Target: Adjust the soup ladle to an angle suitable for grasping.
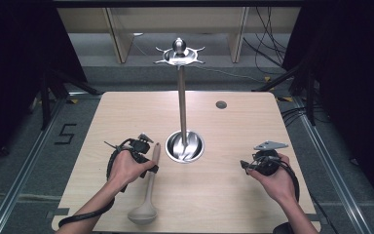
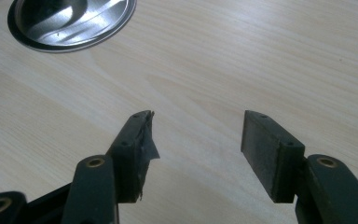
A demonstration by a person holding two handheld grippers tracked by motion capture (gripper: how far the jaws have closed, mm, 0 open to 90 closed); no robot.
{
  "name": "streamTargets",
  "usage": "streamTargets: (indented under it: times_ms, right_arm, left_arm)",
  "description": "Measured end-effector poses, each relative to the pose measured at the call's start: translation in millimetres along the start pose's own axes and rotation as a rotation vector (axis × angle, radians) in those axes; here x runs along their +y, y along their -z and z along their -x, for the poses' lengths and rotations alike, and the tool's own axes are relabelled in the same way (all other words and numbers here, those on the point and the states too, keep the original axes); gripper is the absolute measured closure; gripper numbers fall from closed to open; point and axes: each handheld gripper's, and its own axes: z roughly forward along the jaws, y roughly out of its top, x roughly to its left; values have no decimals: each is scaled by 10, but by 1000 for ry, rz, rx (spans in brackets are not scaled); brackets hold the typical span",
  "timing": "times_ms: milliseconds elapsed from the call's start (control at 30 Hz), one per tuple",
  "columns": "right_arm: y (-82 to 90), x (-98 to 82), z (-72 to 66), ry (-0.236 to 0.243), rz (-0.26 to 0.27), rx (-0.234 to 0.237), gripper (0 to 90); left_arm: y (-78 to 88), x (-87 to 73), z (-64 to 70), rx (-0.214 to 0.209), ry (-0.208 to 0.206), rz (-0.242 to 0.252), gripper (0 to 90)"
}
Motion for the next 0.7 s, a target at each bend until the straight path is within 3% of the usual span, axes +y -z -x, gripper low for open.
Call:
streamTargets:
  times_ms: [33,67,100,133,233,267,500,567,600,700]
  right_arm:
    - [0,-4,15,24,3,-8,440]
    - [1,-4,18,26,0,-9,439]
    - [3,-3,19,9,-8,-6,440]
    - [3,-3,19,9,-8,-6,440]
    - [-5,-3,23,-3,-4,0,439]
    - [-5,-2,23,-3,-5,0,439]
    - [-3,-12,37,17,-1,-7,440]
    - [-2,-14,34,19,-1,-7,439]
    - [4,-9,21,0,-6,-4,439]
    - [-2,-11,34,12,-2,-3,439]
  left_arm:
    - [-6,12,-9,4,6,-6,456]
    - [-28,38,-43,-2,-6,-11,459]
    - [-53,94,-119,-15,-43,-62,464]
    - [-53,94,-119,-15,-43,-62,467]
    - [-96,144,-113,-10,-33,-77,476]
    - [-105,145,-62,-19,24,-90,476]
    - [-244,208,35,39,34,-105,514]
    - [-258,217,35,41,24,-110,541]
    - [-276,229,18,48,8,-138,551]
    - [-329,225,13,48,27,-135,564]
